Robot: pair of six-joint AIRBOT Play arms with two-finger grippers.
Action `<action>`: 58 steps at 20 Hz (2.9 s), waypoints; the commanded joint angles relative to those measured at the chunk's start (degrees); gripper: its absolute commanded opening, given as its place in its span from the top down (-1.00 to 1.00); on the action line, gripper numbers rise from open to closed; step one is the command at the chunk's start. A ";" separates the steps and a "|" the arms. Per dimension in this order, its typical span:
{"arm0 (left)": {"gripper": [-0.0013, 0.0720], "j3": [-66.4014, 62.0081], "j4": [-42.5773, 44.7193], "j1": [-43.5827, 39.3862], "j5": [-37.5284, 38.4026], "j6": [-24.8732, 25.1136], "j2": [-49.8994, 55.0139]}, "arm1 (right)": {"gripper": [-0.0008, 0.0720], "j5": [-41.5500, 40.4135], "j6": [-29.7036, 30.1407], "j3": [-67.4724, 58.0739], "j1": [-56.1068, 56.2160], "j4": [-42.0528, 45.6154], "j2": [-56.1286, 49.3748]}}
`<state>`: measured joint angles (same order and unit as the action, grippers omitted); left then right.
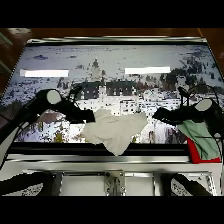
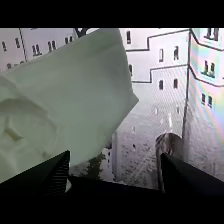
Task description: Fold the shirts.
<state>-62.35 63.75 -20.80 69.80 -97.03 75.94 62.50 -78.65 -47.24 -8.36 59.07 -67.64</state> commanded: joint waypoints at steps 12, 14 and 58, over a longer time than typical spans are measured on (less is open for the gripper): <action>-0.86 18.10 -0.79 -7.08 -10.01 -8.50 -3.04 | -0.92 -5.18 4.37 0.52 -0.02 -9.27 -11.50; -0.86 18.12 -1.18 -8.00 -14.38 -9.40 -2.89 | -0.92 -5.75 3.65 0.52 0.02 -9.35 -11.50; 0.82 11.10 20.72 -5.66 -7.56 -6.16 -36.06 | 0.82 14.91 -0.63 -12.90 3.48 0.90 27.56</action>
<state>-62.76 87.48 -26.52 67.92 -97.89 38.30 76.60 -77.28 -68.51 -4.86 58.30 -40.40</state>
